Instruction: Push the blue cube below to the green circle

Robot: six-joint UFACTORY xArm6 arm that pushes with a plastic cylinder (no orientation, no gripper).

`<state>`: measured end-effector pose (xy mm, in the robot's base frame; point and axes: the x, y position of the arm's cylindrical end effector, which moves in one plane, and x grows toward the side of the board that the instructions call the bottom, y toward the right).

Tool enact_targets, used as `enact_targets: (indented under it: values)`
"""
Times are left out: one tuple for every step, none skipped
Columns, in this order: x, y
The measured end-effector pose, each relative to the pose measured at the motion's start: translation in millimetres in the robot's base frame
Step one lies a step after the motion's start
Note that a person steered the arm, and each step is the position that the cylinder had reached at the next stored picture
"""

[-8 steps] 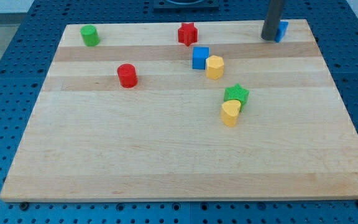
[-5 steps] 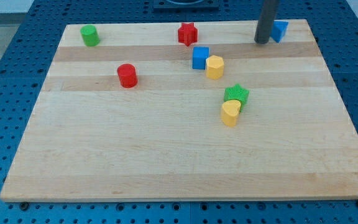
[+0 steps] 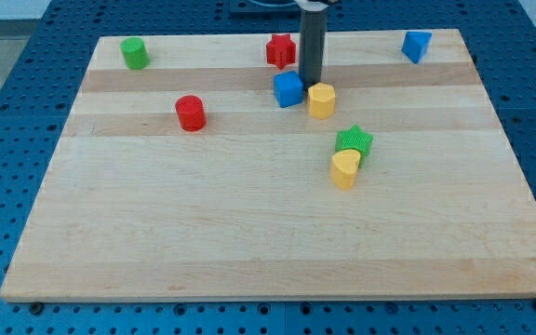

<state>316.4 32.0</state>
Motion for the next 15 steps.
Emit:
enact_targets:
  values:
    - [3.0, -28.6]
    - [8.9, -55.8]
    - [20.9, -74.7]
    - [34.8, -88.5]
    - [49.6, -93.7]
    - [67.6, -96.0]
    - [82.1, -103.4]
    - [93.9, -112.2]
    - [101.5, -125.3]
    - [110.6, -140.5]
    - [125.0, -157.8]
    - [131.1, -171.7]
    - [127.8, -172.9]
    - [117.8, -172.9]
    - [110.8, -172.9]
